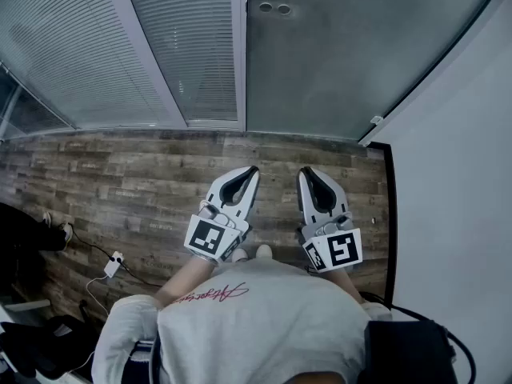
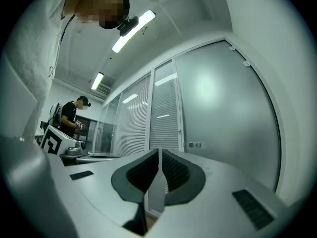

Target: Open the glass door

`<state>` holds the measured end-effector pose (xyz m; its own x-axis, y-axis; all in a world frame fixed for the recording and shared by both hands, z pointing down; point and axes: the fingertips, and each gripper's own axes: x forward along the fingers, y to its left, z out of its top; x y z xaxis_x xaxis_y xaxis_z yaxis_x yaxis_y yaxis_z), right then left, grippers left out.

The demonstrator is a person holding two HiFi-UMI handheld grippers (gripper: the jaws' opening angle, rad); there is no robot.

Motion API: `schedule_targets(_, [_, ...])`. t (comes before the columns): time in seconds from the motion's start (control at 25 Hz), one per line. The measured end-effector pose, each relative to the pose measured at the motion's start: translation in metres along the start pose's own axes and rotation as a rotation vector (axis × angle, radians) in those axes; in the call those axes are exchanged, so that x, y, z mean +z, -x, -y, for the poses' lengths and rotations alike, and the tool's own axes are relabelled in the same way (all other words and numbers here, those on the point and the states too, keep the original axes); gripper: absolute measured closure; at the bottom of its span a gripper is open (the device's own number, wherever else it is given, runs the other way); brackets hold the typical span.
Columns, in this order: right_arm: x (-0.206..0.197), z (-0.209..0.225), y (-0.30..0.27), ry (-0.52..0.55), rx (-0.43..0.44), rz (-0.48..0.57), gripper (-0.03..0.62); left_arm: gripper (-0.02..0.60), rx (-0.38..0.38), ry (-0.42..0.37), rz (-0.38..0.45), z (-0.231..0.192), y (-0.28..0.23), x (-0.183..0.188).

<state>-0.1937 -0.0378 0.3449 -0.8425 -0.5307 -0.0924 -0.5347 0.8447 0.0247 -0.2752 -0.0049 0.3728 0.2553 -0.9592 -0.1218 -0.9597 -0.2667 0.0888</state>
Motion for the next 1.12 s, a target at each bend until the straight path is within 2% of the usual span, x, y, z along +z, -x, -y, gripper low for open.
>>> schedule_targets(0.56, [-0.003,-0.005,0.008,-0.003,-0.001,-0.002,0.559,0.565,0.009,-0.006,0.01,0.007,0.004,-0.001])
schedule_targets(0.72, [0.003,0.0,0.009,-0.03,-0.01,0.038,0.557,0.565,0.016,-0.024,0.017,0.009,0.003,0.002])
schedule_targets(0.92, [0.002,0.009,0.005,0.026,-0.014,0.038,0.557,0.565,0.03,-0.022,0.021,0.008,-0.006,0.004])
schedule_targets(1.12, [0.004,0.018,0.006,0.025,0.001,0.048,0.557,0.565,0.046,-0.026,0.007,0.01,-0.011,-0.003])
